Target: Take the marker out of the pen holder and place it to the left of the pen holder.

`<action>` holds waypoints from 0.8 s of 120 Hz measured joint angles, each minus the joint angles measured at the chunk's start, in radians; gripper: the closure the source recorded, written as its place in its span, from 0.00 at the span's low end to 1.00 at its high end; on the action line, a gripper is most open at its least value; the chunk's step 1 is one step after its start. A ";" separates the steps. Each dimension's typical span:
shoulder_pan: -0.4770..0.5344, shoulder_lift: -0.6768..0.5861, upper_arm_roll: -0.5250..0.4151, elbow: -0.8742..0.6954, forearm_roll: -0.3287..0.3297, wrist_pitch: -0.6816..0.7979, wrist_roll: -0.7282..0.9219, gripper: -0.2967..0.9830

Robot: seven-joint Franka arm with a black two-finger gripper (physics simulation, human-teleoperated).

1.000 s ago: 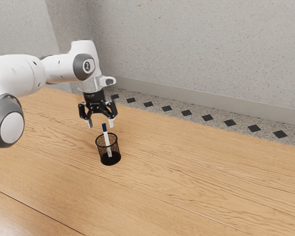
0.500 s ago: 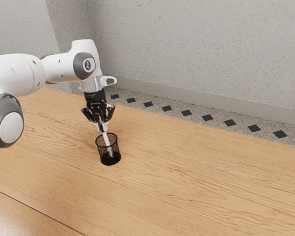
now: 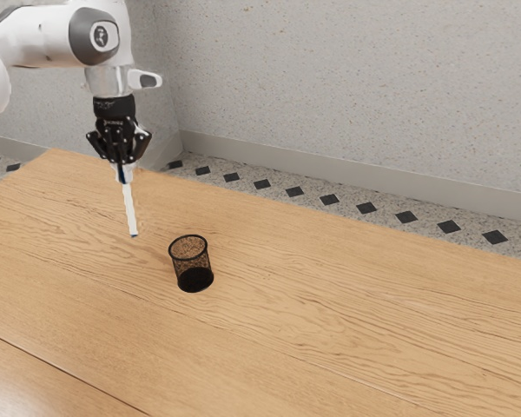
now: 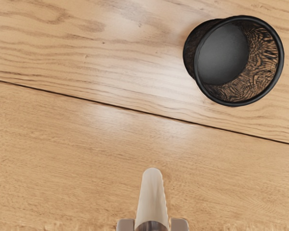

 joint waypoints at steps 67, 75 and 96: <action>0.038 0.479 0.018 0.223 0.269 -0.390 0.010 0.85; 0.052 0.499 0.018 0.235 0.273 -0.404 0.011 0.85; 0.063 0.528 0.018 0.241 0.278 -0.424 0.014 0.85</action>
